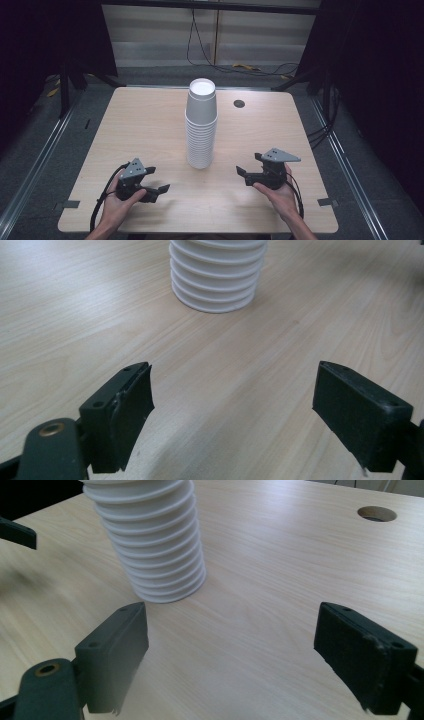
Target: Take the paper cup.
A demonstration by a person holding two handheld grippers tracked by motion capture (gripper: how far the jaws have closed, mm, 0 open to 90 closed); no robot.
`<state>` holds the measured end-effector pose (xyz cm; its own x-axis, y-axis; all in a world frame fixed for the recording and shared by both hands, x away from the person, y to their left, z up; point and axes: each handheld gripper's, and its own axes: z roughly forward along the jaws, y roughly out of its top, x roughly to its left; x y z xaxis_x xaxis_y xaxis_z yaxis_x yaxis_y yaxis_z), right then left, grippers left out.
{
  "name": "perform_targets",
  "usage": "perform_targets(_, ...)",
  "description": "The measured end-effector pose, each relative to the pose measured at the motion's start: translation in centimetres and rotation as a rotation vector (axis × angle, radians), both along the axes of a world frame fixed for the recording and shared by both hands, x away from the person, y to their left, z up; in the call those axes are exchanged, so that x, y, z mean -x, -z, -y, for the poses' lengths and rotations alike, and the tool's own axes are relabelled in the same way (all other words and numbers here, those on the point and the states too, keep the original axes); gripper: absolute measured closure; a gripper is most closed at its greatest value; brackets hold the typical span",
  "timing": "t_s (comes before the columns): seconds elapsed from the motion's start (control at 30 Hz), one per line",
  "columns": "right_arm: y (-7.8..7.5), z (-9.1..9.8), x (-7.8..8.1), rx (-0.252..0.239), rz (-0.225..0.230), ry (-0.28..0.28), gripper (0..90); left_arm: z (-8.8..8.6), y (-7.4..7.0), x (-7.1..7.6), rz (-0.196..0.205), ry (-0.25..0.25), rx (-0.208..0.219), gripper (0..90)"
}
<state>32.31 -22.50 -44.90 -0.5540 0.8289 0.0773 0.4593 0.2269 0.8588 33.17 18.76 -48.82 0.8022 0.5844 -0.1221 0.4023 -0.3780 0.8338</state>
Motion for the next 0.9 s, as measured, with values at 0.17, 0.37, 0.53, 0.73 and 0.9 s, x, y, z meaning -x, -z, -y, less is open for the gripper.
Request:
perform_targets(0.17,-0.9,-0.8,0.3,-0.007,0.016,-0.027,14.5,0.1,-0.2,0.4,0.022,0.014,-0.009,16.0)
perform_targets(0.37,-2.7,-1.6,0.0,-0.037,0.05,-0.044,14.5,0.3,-0.1,0.4,0.018,0.037,0.0,16.0)
perform_targets(0.53,-4.5,-2.3,-0.7,-0.015,0.073,-0.051,18.4,0.3,-0.1,0.3,0.028,0.037,-0.009,16.0)
perform_targets(0.73,-6.5,-3.1,-0.9,-0.024,0.107,-0.086,16.5,0.2,-0.1,0.2,0.035,0.038,0.001,16.0)
perform_targets(0.9,-8.1,-3.5,-1.3,-0.052,0.13,-0.126,16.4,0.2,0.0,0.0,0.028,0.05,0.015,16.0)
